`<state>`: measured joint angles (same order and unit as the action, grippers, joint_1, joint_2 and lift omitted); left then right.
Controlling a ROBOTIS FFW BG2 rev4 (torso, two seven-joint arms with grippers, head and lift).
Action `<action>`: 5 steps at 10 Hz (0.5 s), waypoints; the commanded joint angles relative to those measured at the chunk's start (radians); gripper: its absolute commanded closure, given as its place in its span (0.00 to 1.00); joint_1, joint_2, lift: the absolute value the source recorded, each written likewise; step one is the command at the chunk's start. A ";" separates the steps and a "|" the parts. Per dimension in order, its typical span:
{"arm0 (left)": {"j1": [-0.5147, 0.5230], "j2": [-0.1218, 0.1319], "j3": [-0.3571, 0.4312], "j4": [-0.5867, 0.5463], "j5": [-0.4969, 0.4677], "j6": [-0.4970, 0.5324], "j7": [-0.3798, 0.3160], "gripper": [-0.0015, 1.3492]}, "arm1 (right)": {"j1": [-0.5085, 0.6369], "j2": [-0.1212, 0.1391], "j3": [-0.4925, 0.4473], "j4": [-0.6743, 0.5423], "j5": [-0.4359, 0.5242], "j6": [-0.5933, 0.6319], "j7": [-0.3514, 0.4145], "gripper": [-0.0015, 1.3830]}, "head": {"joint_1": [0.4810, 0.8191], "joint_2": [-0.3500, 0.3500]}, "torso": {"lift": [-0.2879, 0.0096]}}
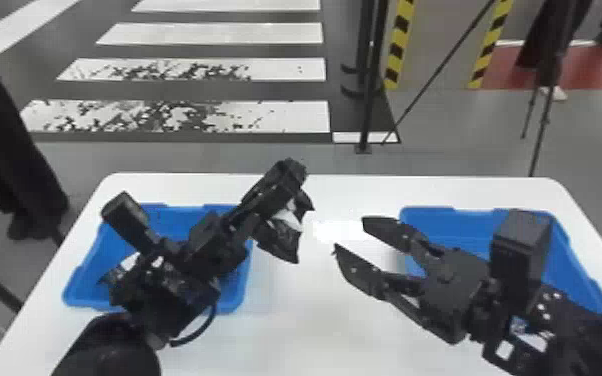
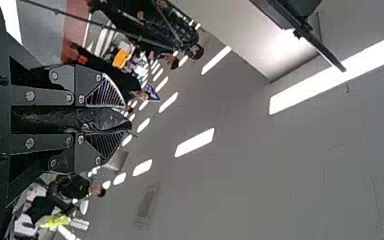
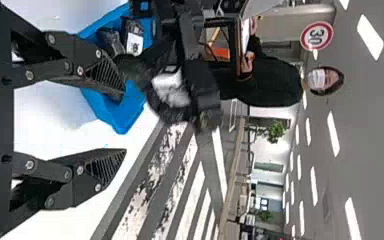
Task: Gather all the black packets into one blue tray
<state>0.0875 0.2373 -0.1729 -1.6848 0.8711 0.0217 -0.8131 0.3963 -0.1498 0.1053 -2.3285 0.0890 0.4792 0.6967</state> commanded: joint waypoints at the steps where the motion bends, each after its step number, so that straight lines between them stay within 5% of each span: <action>1: 0.033 0.014 0.087 0.000 -0.062 -0.029 -0.021 0.89 | 0.053 0.021 -0.083 0.028 -0.065 -0.033 -0.008 0.10 | 0.63 0.53 | 0.60; 5: 0.114 0.014 0.400 0.000 -0.345 -0.068 -0.043 0.89 | 0.249 0.105 -0.285 0.133 -0.243 -0.249 -0.092 0.10 | 0.63 0.60 | 0.60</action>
<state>0.1913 0.2524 0.1790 -1.6869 0.5778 -0.0423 -0.8551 0.6104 -0.0594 -0.1437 -2.2102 -0.1326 0.2624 0.6076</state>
